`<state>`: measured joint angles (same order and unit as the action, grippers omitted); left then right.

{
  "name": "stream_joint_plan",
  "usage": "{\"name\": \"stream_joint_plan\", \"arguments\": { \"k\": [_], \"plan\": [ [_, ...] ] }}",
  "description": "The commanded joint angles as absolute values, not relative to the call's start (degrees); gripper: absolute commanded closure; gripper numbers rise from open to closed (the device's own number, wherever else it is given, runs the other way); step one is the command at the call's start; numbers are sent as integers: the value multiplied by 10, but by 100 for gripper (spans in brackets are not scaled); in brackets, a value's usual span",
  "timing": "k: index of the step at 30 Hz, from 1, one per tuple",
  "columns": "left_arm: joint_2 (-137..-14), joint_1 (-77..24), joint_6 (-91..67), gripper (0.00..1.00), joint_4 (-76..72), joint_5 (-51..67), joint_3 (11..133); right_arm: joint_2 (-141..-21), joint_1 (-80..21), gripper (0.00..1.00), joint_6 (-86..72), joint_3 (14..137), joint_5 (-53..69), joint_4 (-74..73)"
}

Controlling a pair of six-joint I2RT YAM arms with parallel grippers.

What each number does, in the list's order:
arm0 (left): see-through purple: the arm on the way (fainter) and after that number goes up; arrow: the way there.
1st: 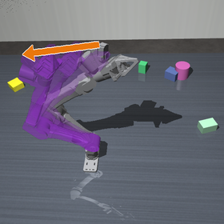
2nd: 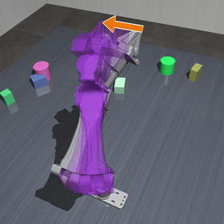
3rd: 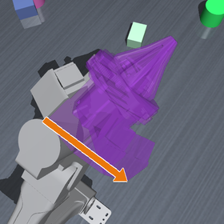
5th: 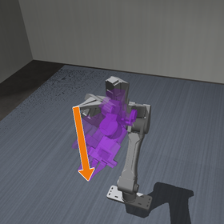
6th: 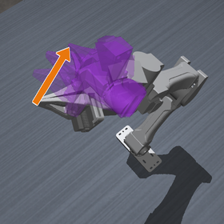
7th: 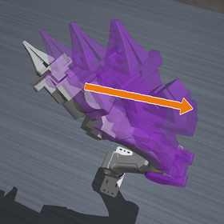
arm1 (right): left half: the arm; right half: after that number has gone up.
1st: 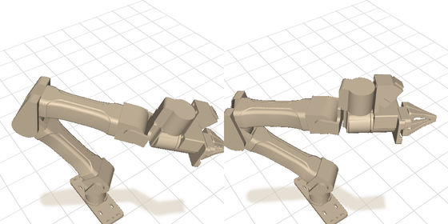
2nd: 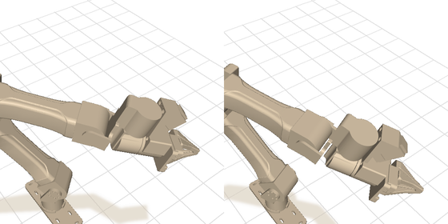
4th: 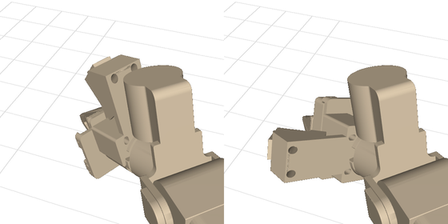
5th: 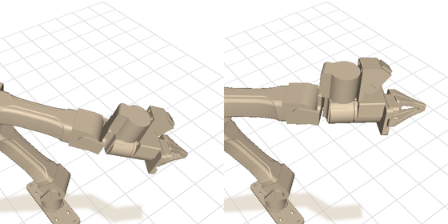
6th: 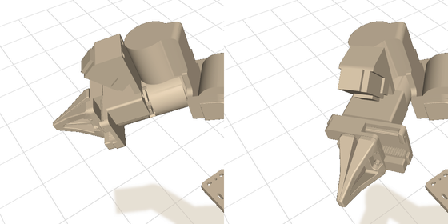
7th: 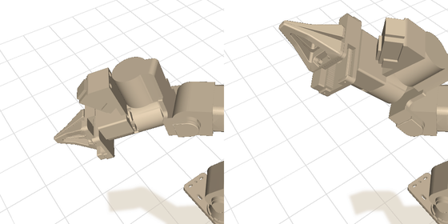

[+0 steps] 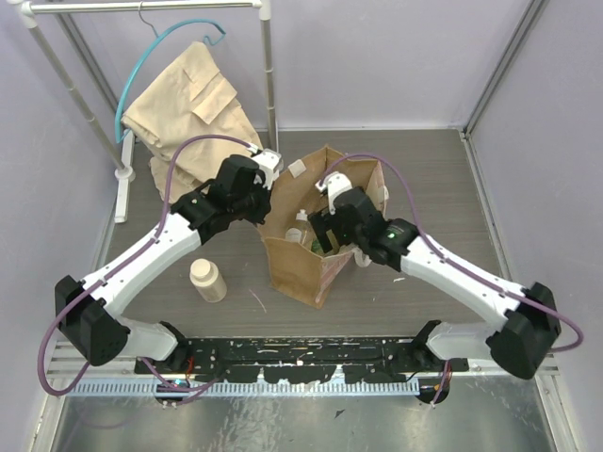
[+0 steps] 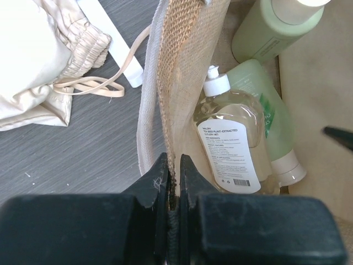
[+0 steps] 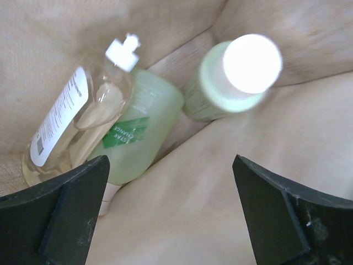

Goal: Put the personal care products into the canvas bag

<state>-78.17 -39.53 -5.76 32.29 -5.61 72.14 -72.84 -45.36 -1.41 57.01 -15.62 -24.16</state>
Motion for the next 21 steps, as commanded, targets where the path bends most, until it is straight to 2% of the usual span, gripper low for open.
{"name": "stream_joint_plan", "arguments": {
  "k": [1, 7, 8, 9, 12, 15, 16, 21],
  "plan": [
    [-795, -394, -43, 100, 344, -44, 741, -654, -450, 0, -35, 626, -224, -281],
    [-811, -395, -45, 100, 341, -40, 755, -613, -451, 0, -46, 646, -227, -324],
    [-812, -394, -45, 94, 343, -41, 760, -613, -450, 0, -44, 647, -240, -328],
    [-813, -394, -45, 83, 345, -41, 766, -613, -450, 0, -42, 646, -258, -329],
    [-809, -394, -46, 42, 355, -49, 785, -616, -443, 0, -36, 646, -277, -326],
    [-795, -394, -48, 8, 359, -65, 799, -627, -412, 0, -37, 658, -252, -318],
    [-788, -395, -48, 0, 361, -73, 804, -632, -399, 0, -37, 663, -246, -315],
    [-741, -394, -51, 2, 376, -124, 819, -643, -350, 0, -32, 695, -236, -300]
  ]
}}
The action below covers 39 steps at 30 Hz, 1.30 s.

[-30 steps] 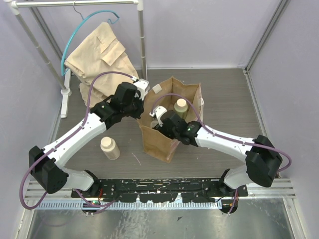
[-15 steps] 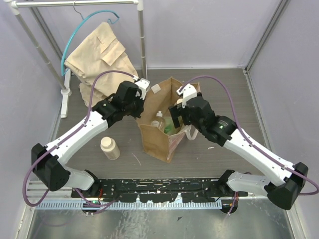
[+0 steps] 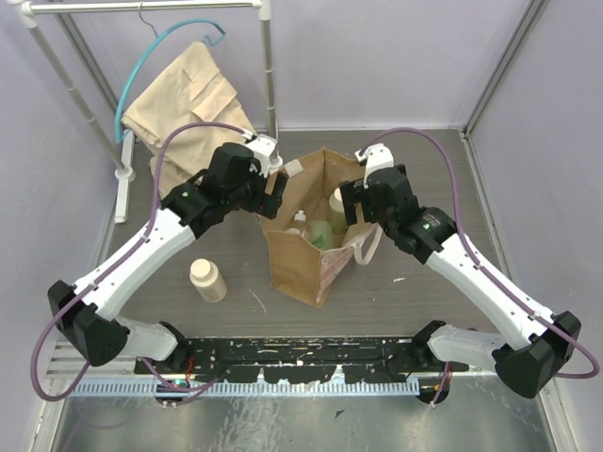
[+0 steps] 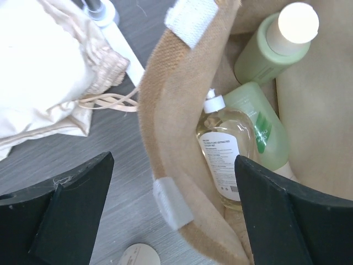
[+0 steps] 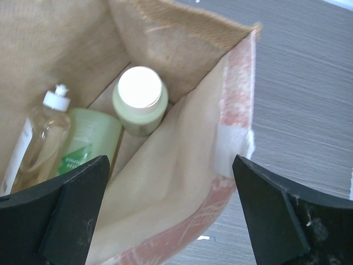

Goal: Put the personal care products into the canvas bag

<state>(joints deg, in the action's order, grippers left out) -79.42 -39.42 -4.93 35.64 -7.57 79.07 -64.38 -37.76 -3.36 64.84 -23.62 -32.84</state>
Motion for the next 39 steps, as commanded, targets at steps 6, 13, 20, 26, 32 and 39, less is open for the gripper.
{"name": "stream_joint_plan", "arguments": {
  "k": [6, 13, 20, 26, 32, 39],
  "plan": [
    [-668, -394, -77, 2, 451, -214, 799, -639, -325, 0, -23, 712, -232, -295],
    [-582, -394, -153, 2, 544, -265, 688, -628, -305, 5, -41, 656, -195, -288],
    [-547, -394, -196, 2, 603, -239, 628, -612, -304, 36, -61, 595, -159, -270],
    [-537, -395, -233, 2, 624, -237, 620, -615, -304, 81, -56, 586, -150, -271],
    [-539, -395, -295, 2, 657, -233, 624, -629, -302, 94, -33, 596, -165, -273],
    [-563, -395, -364, 2, 652, -243, 580, -678, -274, 99, -40, 611, -147, -273]
  ]
}}
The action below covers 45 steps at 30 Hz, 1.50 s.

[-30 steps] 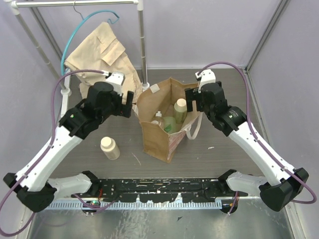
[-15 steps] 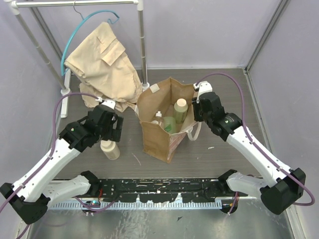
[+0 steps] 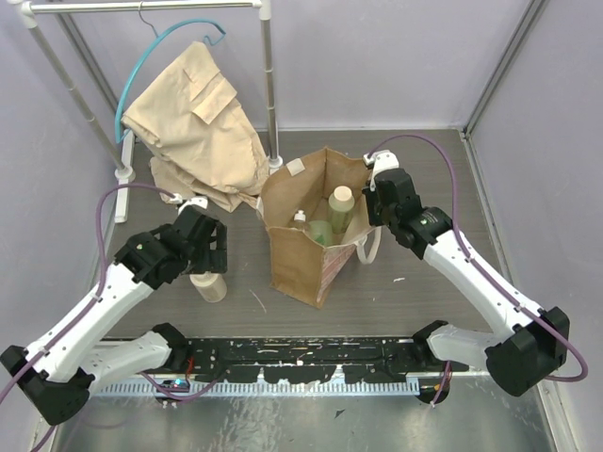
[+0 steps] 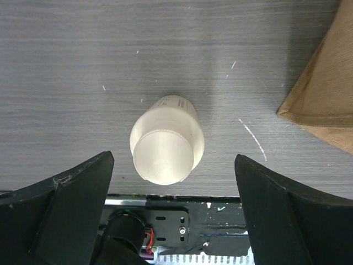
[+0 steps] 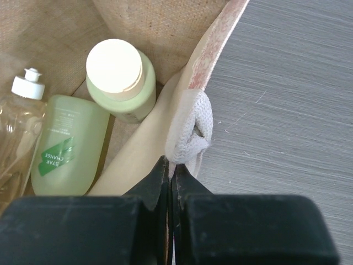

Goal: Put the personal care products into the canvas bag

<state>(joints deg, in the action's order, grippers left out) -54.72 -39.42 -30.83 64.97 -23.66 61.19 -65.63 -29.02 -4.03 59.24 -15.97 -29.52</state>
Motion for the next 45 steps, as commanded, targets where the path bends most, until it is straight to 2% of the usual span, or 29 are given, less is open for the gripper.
{"name": "stream_joint_plan", "arguments": {
  "k": [1, 8, 25, 35, 41, 45],
  "plan": [
    [-572, -395, -369, 2, 651, -244, 573, -679, -273, 99, -41, 609, -144, -270],
    [-635, -395, -388, 2, 657, -254, 567, -670, -261, 100, -35, 604, -136, -264],
    [-645, -394, -444, 1, 587, -219, 493, -661, -256, 99, -29, 596, -105, -261],
    [-657, -373, -430, 12, 541, -196, 470, -661, -256, 99, -28, 593, -103, -262],
    [-650, -358, -417, 28, 527, -179, 458, -664, -255, 99, -27, 593, -98, -262],
    [-648, -357, -410, 29, 524, -176, 457, -667, -255, 99, -26, 593, -96, -263]
  ]
}}
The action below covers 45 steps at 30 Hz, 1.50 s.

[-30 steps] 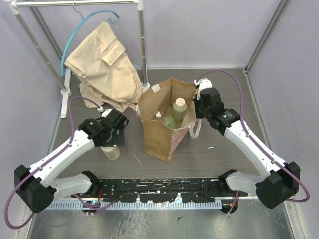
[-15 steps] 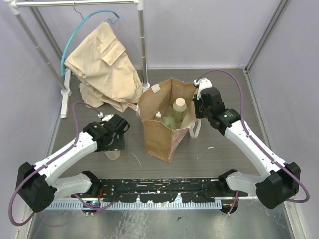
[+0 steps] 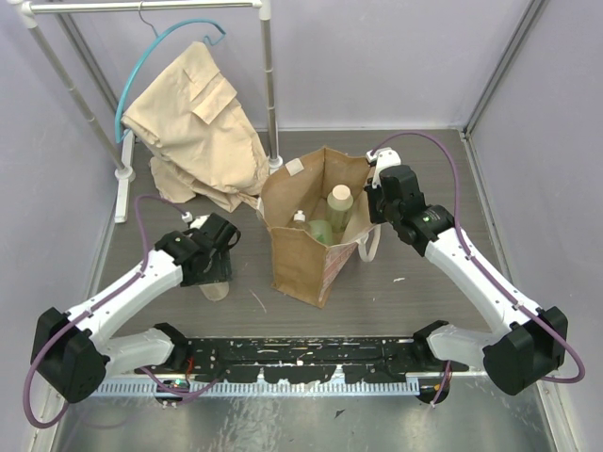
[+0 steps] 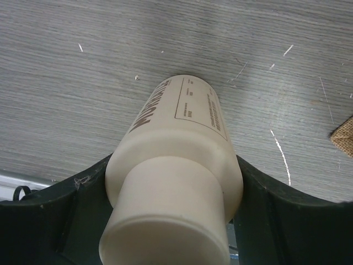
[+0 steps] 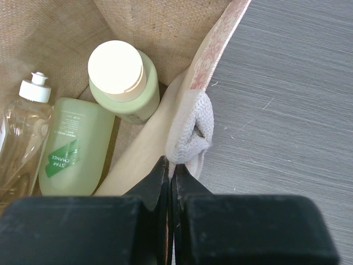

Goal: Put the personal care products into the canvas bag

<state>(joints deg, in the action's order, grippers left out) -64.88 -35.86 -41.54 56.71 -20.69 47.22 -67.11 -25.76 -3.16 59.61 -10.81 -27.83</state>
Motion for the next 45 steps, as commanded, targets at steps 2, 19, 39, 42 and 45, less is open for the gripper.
{"name": "stream_joint_plan", "arguments": {
  "k": [2, 19, 39, 42, 45],
  "plan": [
    [-648, -357, -406, 30, 521, -175, 455, -667, -256, 99, -26, 592, -96, -263],
    [-588, -357, -398, 100, 550, -164, 497, -671, -255, 99, -25, 591, -98, -265],
    [-590, -374, -286, 100, 662, -52, 878, -716, -256, 99, -41, 619, -76, -298],
    [-618, -374, -263, 100, 672, -54, 941, -718, -256, 100, -51, 629, -69, -304],
    [-649, -376, -248, 100, 661, -47, 990, -722, -258, 99, -58, 645, -57, -313]
  ]
}}
